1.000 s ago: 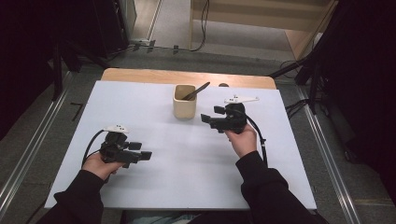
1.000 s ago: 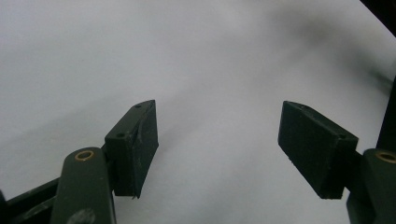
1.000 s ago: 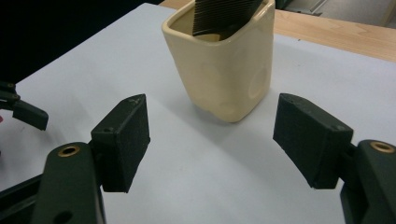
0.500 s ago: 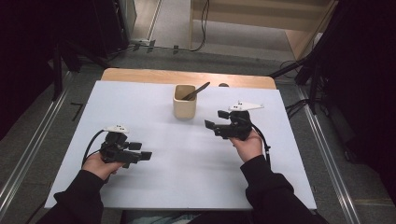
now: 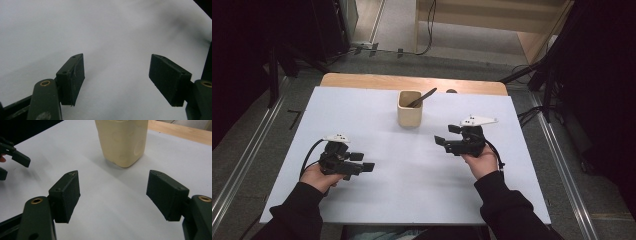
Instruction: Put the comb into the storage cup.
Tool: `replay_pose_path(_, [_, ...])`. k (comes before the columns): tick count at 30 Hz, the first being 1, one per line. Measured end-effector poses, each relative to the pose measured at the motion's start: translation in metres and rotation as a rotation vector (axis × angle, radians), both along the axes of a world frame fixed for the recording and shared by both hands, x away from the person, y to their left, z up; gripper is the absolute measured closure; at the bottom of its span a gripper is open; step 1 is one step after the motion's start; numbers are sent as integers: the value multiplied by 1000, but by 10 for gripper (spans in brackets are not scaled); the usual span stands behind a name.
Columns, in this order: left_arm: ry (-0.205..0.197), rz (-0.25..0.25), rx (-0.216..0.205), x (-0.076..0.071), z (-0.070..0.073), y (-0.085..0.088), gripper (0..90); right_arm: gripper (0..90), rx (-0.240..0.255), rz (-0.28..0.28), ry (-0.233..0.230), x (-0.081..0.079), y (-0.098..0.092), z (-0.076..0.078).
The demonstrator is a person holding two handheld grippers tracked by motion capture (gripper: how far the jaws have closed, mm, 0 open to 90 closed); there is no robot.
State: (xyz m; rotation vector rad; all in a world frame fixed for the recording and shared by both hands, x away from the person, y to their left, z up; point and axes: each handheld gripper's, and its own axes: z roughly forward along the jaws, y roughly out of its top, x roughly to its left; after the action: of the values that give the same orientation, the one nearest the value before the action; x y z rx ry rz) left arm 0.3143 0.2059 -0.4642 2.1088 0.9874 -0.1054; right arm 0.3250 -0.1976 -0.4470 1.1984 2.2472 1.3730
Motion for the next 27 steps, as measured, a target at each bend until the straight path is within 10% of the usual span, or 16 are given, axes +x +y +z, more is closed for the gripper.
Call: replay_pose_path(27, [-4, -1, 2, -1, 1, 1, 295, 249, -3, 10, 30, -34, -27, -7])
